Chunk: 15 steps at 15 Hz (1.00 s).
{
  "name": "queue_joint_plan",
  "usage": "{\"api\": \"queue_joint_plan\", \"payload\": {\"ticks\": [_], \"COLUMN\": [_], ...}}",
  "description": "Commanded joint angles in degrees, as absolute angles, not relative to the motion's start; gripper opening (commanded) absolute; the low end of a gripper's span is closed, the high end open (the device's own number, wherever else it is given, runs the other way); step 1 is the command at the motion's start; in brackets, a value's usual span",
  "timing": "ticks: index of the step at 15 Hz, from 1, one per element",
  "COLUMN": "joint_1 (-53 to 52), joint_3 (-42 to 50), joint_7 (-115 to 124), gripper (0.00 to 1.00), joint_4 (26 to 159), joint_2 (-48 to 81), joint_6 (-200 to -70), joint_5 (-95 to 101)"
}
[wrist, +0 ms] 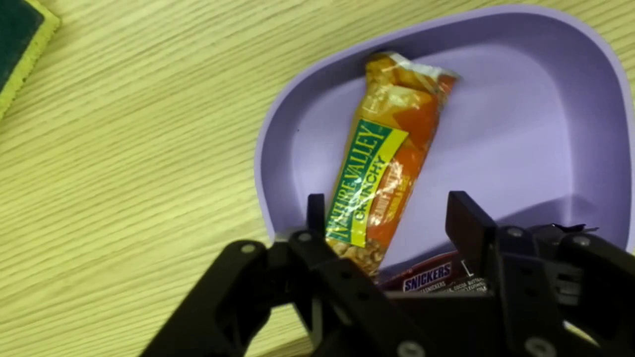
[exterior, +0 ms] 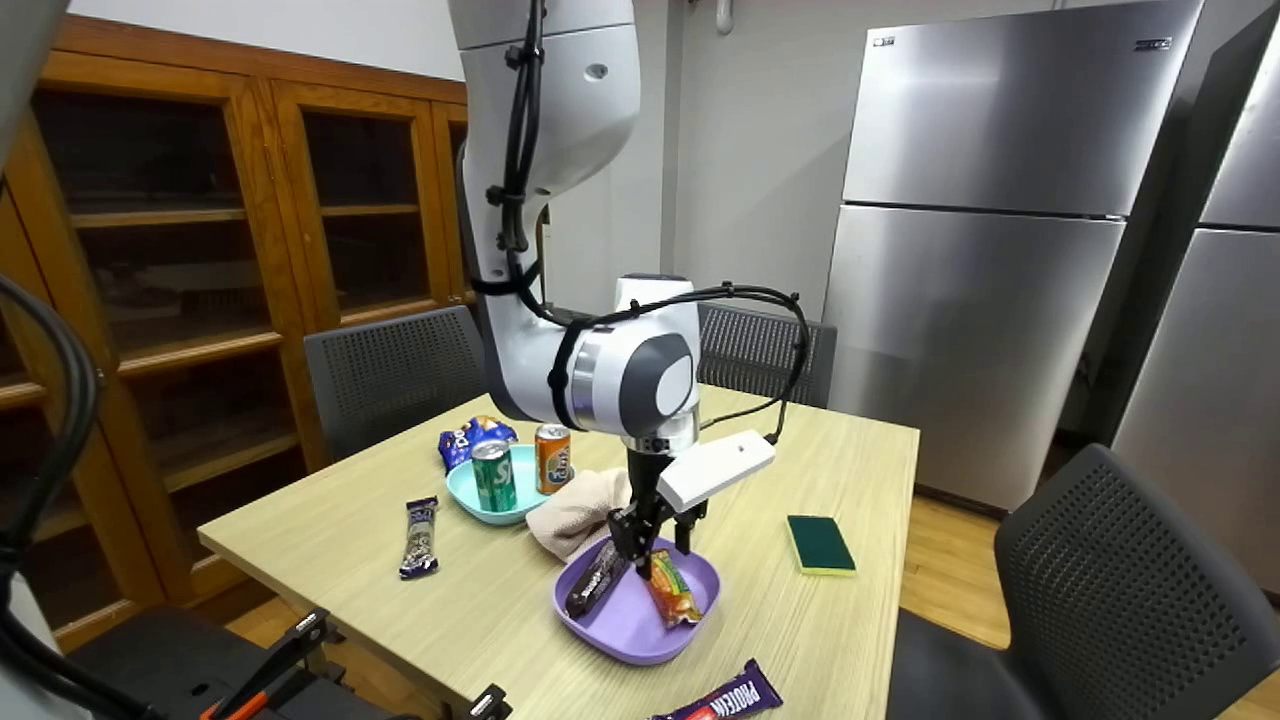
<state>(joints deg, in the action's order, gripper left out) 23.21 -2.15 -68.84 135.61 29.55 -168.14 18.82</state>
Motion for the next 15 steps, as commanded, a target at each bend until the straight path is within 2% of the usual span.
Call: {"api": "queue_joint_plan", "payload": {"ticks": [1, 3, 8, 15], "joint_1": [23.60, 24.10, 23.65, 18.18], "joint_3": [-2.73, -3.12, -1.40, 9.48], "joint_7": [-70.88, -70.73, -63.01, -45.37], "gripper": [0.96, 1.00, 1.00, 1.00], "joint_4": [135.56, 135.73, 135.54, 136.13], "joint_2": [28.43, 27.89, 24.12, 21.31], "joint_6": [-167.37, -167.27, -164.11, -160.59], "joint_5": [16.64, 15.51, 7.17, 7.65]}}
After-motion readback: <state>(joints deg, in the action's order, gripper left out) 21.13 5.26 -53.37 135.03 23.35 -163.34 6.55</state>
